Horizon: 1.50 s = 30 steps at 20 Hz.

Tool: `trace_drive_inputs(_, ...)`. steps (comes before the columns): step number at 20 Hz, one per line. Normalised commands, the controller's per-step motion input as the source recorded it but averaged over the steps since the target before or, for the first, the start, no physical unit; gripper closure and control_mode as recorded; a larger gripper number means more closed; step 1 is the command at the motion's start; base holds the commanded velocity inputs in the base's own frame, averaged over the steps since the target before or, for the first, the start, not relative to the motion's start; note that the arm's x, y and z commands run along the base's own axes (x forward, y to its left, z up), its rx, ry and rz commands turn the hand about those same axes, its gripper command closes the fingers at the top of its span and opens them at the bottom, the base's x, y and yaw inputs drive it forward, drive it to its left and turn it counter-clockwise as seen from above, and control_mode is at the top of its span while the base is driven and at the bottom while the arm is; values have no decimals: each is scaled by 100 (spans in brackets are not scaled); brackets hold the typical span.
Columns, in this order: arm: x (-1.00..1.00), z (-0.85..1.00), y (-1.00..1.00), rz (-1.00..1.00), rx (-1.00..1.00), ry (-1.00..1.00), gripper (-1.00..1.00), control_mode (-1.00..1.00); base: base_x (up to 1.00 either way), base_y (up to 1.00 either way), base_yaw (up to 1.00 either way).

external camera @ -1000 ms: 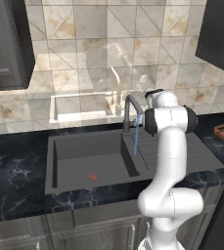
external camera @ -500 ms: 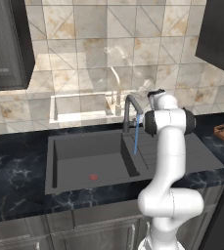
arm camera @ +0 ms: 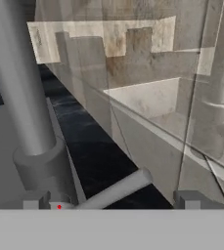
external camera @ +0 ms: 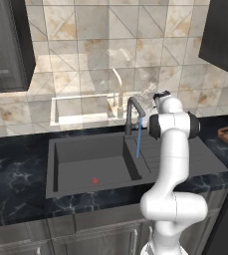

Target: Pick the banana from the sink and place it on the cutting board to airdry. Then turn off the sink faucet.

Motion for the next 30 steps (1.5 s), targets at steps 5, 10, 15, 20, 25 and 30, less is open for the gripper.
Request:
trace_drive_inputs(5, 23, -17, 100, 27, 0, 0, -100, -100, 0, 0, 0)
trace_drive_inputs(10, 30, -15, 100, 25, 0, 0, -100, -100, 0, 0, 0)
trace_drive_inputs(15, 45, -11, 100, 17, 0, -1, -100, -100, 0, 0, 0)
trace_drive_inputs(20, 59, -9, 100, 9, 0, -4, -100, -100, 0, 0, 0)
trace_drive_inputs(25, 68, -8, 100, 3, 0, -6, -100, -100, 0, 0, 0)
trace_drive_inputs(30, 71, -8, 100, 2, 0, -6, -100, -100, 0, 0, 0)
